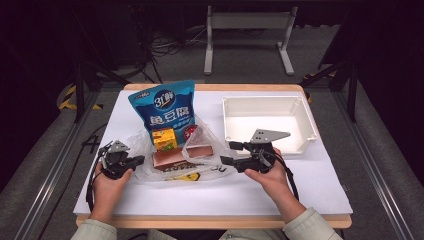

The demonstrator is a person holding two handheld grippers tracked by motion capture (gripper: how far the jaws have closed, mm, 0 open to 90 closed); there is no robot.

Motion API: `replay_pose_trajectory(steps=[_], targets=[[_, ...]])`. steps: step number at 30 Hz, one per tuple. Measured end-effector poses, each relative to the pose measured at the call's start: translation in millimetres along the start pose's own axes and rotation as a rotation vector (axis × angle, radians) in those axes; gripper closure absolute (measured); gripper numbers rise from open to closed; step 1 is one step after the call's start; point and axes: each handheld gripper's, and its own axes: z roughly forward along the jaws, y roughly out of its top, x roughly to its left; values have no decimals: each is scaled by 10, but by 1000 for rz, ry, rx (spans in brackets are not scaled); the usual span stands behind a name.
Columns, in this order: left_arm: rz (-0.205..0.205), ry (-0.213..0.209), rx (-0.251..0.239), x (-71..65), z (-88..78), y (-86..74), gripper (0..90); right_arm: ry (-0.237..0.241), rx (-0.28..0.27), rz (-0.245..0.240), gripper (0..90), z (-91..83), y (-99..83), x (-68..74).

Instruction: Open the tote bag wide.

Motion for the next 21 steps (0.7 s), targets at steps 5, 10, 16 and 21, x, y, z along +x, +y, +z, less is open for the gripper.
replay_pose_trajectory(steps=[5, 10, 16, 21], targets=[[4, 5, -3, 1, -13, -11, 876, 25, -7, -46, 325, 139, 232, 102], [-2, 3, -5, 14, -27, -30, 871, 24, 23, -72, 329, 362, 380, 138], [-3, -1, -3, 11, -26, -31, 870, 86, 47, -27, 324, 639, 428, 143], [-3, -1, -2, 10, -25, -30, 869, 113, 70, -64, 318, 860, 455, 223]])
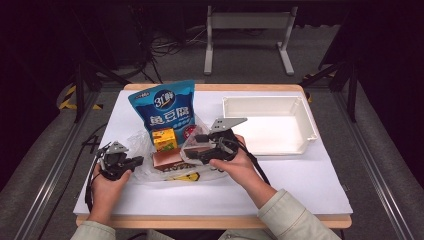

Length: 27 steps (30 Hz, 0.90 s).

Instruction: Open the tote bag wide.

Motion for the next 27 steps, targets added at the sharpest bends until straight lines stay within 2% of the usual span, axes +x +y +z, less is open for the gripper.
replay_pose_trajectory(steps=[6, 10, 12, 18, 21, 27], targets=[[5, -7, 2, 1, 10, 4, 865, 1, 33, -8, 319, 153, 7, -2], [2, -10, 5, -2, 14, 7, 865, -19, 63, -13, 320, 245, -1, -19], [6, -9, 4, 2, 14, 7, 860, -51, 104, -26, 328, 321, -20, -29], [5, -13, 7, 4, 14, 4, 856, -71, 157, -17, 354, 433, -73, -65], [5, -17, 7, 5, 10, 3, 854, -82, 178, -34, 383, 467, -89, -71], [5, -18, 8, 4, 11, 2, 851, -111, 212, -71, 502, 507, -107, -60]])
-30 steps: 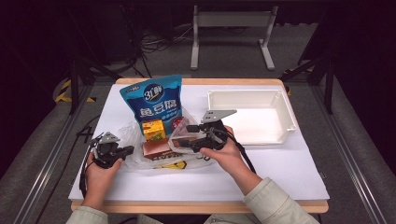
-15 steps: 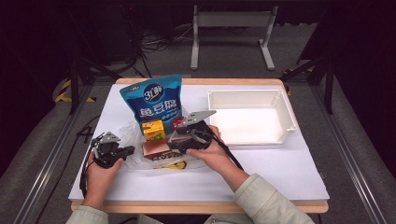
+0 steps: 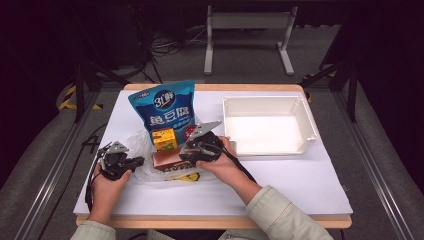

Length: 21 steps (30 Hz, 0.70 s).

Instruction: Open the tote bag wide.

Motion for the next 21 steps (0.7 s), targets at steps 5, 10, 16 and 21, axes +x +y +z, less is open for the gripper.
replay_pose_trajectory(steps=[5, 10, 16, 21], targets=[[-1, 2, -3, 3, -4, -3, 848, -39, 13, -36, 746, -20, 5, 14], [-2, 0, -3, 10, -12, -9, 846, -59, -14, -33, 890, -122, 7, -11], [-1, 1, -4, 9, -15, -10, 844, -79, -55, -28, 896, -299, -14, -32], [4, 1, -2, 9, -10, -8, 843, -116, -90, -12, 897, -524, -119, -96]])
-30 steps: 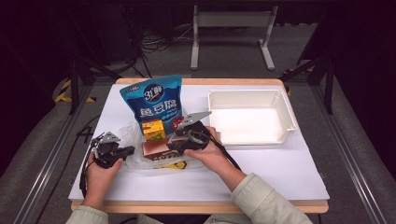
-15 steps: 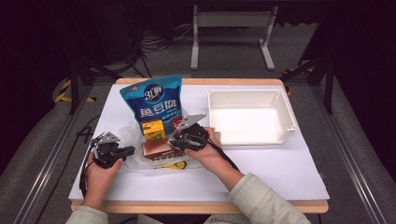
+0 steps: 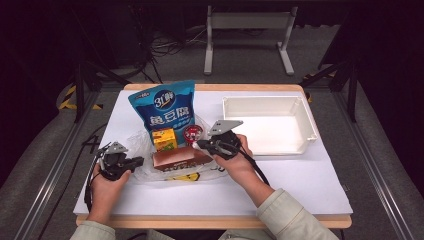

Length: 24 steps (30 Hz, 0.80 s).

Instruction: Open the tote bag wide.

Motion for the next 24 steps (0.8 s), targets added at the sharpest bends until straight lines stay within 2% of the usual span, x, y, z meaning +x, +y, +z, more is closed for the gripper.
replay_pose_trajectory(steps=[5, 12, 16, 24], targets=[[3, 3, -2, -3, -3, 0, 843, -37, -16, 36, 897, -131, -78, -131], [2, 0, -2, -6, -3, -3, 843, -84, -15, 62, 898, -194, -165, -231], [6, -3, -2, -5, -7, -4, 843, -115, 37, 95, 899, -142, -279, -297], [9, -10, 0, -6, -6, -6, 841, -111, 103, 119, 899, -53, -368, -333]])
